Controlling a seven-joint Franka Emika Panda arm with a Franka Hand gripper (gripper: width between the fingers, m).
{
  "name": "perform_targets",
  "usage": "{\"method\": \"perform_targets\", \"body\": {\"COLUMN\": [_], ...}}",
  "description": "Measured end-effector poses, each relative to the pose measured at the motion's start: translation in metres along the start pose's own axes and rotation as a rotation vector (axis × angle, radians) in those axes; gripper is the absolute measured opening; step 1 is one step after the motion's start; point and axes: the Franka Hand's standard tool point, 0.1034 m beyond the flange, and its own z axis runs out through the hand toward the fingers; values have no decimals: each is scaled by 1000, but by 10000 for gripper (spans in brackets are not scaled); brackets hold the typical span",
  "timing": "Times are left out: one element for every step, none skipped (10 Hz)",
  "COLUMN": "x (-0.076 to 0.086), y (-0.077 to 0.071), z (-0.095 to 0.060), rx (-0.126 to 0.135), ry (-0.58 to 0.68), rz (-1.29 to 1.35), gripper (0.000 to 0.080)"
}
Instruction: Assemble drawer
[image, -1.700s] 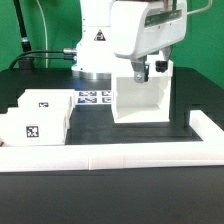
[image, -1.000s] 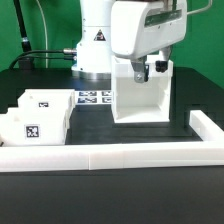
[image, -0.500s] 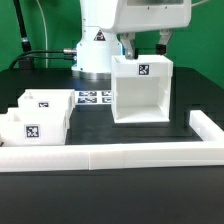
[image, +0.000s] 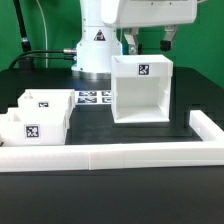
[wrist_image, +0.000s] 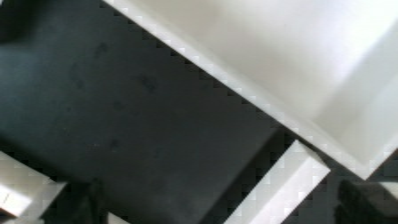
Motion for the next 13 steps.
{"method": "perform_targets", "body": {"x": [0, -9, -20, -21, -23, -24, -25, -25, -25, -25, -25, -26, -28], "y": [-1, -12, -26, -36, -43, -48, -50, -50, -50, -50, -50, -51, -58], "z": [-1, -3, -2, 0, 2, 5, 7, 7, 7, 7, 7, 8, 12], "rx": [-5, -22, -26, -26, -18, 15, 38, 35, 35, 35, 35, 39, 56], "ry": [9, 35, 22, 8, -8, -9, -11, -10, -10, -10, -11, -9, -2], "rz": [43, 167, 272, 356, 411, 462, 498, 492, 493, 493, 493, 494, 512], "gripper": [649, 649, 649, 649, 649, 649, 649, 649, 649, 649, 649, 649, 649]}}
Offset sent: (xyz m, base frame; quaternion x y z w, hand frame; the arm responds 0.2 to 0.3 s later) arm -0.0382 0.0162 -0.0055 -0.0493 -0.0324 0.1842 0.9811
